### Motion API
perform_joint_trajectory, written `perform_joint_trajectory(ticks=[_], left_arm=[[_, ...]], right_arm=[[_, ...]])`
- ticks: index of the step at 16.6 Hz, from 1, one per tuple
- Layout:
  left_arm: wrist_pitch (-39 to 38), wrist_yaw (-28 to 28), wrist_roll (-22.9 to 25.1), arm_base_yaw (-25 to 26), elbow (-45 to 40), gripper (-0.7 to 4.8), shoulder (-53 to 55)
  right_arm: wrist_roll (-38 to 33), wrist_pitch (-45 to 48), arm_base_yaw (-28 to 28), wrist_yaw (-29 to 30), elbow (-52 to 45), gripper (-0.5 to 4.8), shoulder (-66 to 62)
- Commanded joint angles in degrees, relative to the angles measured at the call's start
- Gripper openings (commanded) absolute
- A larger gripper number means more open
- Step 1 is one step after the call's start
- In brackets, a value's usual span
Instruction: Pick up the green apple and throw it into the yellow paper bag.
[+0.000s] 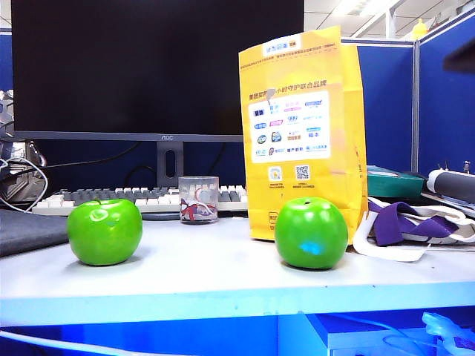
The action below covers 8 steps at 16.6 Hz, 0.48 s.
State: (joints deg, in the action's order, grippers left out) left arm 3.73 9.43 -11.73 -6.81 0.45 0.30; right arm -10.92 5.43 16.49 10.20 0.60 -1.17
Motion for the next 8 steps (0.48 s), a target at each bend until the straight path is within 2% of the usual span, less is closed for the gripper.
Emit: perform_joint_trajectory(ticks=[1, 8], left_arm=[[0.02, 1.14, -0.09, 0.07, 0.07, 4.79, -0.04], [-3.04, 1.27, 1.20, 0.07, 0.50, 4.79, -0.04]], right_arm=[[-0.02, -2.75, 0.00, -0.22, -0.48, 4.58, 0.09], [-0.09, -2.05, 0.00, -0.02, -0.48, 4.58, 0.09]])
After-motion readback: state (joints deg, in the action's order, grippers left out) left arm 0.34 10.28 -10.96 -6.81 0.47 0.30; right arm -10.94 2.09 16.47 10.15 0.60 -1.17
